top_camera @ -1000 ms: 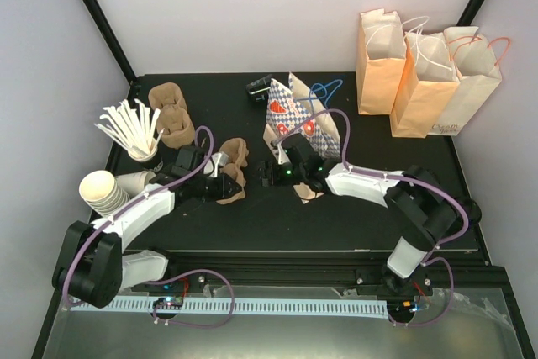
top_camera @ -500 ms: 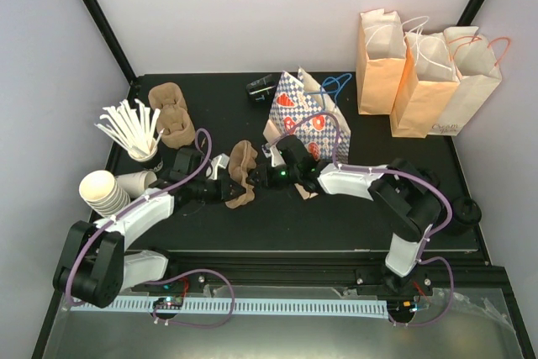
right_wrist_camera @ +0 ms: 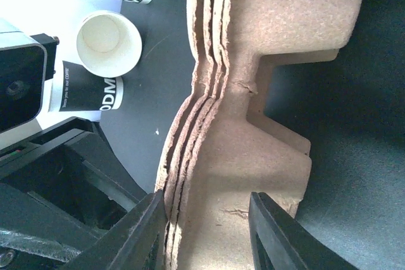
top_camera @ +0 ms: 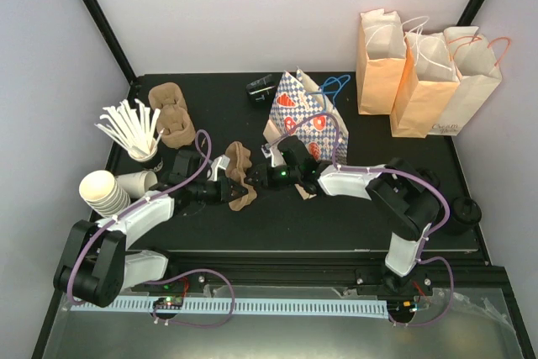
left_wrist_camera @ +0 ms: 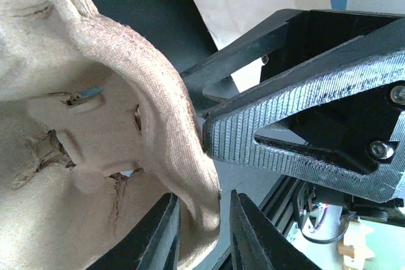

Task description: Pack the takeout coffee

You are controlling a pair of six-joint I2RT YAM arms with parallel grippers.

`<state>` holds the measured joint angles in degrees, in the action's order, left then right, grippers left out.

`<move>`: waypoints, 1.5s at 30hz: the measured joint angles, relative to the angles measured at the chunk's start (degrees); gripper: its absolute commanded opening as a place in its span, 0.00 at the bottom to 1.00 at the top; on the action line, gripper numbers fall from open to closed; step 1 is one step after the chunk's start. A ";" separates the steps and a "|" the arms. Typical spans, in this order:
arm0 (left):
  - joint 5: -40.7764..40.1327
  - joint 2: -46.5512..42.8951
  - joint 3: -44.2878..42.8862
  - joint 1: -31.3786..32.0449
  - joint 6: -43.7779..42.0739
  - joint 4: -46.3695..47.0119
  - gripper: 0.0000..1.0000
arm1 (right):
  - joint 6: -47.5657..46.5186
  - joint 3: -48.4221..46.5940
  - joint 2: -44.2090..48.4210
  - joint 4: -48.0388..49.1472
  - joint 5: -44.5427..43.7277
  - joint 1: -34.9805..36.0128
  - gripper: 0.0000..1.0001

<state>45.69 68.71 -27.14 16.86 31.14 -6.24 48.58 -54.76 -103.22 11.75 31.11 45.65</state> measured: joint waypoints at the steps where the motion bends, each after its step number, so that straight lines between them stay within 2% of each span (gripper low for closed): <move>1: 0.09 0.00 0.09 0.00 0.02 0.15 0.25 | 0.07 0.11 0.00 0.24 0.20 0.02 0.40; 8: 1.33 -0.04 0.81 -0.48 0.20 1.73 0.26 | 0.26 0.20 -0.02 0.98 1.46 0.13 0.37; 13: 2.78 -1.36 1.46 -0.76 0.74 3.13 0.20 | 0.31 0.17 -0.39 1.31 2.01 0.13 0.26; 16: 3.41 -1.62 1.49 -0.81 0.98 3.69 0.17 | 0.50 0.15 -0.66 2.03 2.64 0.13 0.26; 18: 3.72 -1.60 1.49 -0.92 1.09 4.09 0.21 | 0.63 0.15 -0.66 2.29 2.84 0.13 0.27; 20: 3.93 -1.51 1.49 -1.05 1.07 4.42 0.32 | 0.63 0.17 -0.66 2.29 2.86 0.13 0.28; 22: 3.78 -1.42 1.49 -1.05 0.94 4.37 0.39 | 0.63 0.17 -0.66 2.29 2.89 0.13 0.28; 27: 1.86 -1.42 1.49 -1.05 -0.04 2.38 0.41 | 0.76 0.26 -0.66 2.54 2.95 0.13 0.26; 30: 0.57 -1.46 1.49 -1.05 -0.57 1.68 0.38 | 1.07 0.48 -0.66 3.02 3.32 0.13 0.25; 34: -0.07 -1.16 1.49 -1.05 -1.05 1.62 0.28 | 1.44 0.74 -0.66 3.61 3.69 0.13 0.25; 40: 0.57 0.33 1.49 -1.05 -1.11 2.34 0.30 | 1.77 1.14 -0.66 4.44 4.22 0.13 0.25; 45: 1.38 0.92 1.53 -1.05 -1.01 3.04 0.15 | 2.38 1.40 -0.66 5.29 5.09 0.13 0.23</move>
<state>47.07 69.63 -25.61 15.81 30.13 -3.20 50.96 -53.36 -103.88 17.04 36.21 45.78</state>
